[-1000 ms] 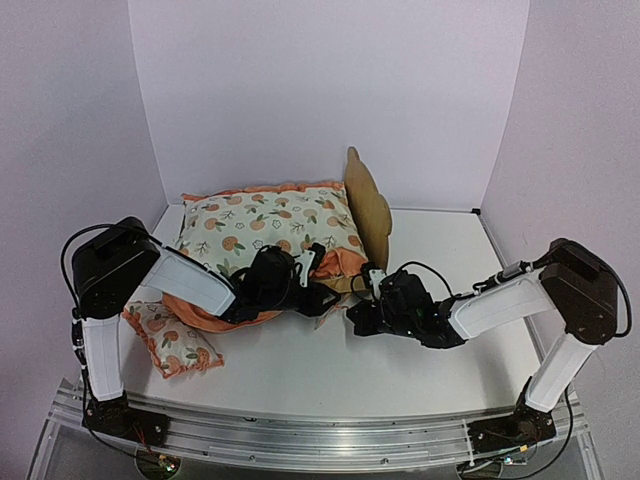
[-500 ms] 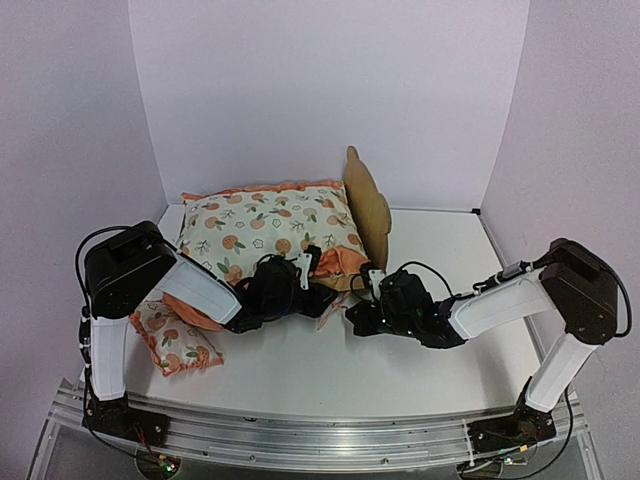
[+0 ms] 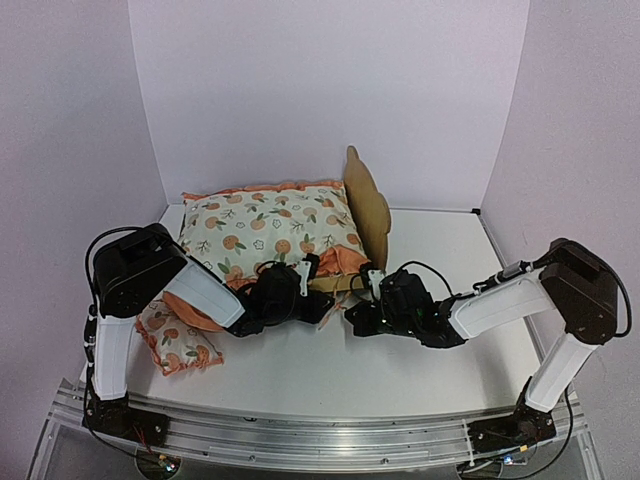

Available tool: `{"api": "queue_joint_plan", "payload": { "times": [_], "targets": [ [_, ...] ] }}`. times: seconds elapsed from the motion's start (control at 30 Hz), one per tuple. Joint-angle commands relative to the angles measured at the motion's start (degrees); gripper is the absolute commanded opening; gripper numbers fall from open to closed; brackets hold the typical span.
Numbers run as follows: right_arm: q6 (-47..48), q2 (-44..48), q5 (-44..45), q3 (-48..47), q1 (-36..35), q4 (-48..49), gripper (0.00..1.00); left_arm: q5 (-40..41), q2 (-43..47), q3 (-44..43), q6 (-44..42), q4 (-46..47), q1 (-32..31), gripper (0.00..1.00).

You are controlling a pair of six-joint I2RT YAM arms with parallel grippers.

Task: Set up the pet bed

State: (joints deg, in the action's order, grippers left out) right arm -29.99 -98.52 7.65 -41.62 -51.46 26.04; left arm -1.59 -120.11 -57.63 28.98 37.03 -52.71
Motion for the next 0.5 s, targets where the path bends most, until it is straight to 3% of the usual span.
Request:
{"api": "queue_joint_plan", "payload": {
  "times": [0.0,0.13,0.23,0.47],
  "targets": [
    [-0.1,1.1,-0.7,-0.5,0.4,1.3,0.0,-4.6,0.2,-0.9,-2.2,6.0,0.9,0.25],
    [-0.3,1.0,-0.9,-0.6,0.4,1.3,0.0,-9.0,2.4,0.4,-4.5,8.8,0.9,0.33],
    [-0.3,1.0,-0.8,-0.6,0.5,1.3,0.0,-6.8,3.4,1.7,-4.3,9.2,0.9,0.4],
    [-0.3,0.4,-1.3,-1.0,0.6,1.3,0.0,-0.8,0.3,-1.6,-1.9,5.5,0.9,0.35]
  ]
}}
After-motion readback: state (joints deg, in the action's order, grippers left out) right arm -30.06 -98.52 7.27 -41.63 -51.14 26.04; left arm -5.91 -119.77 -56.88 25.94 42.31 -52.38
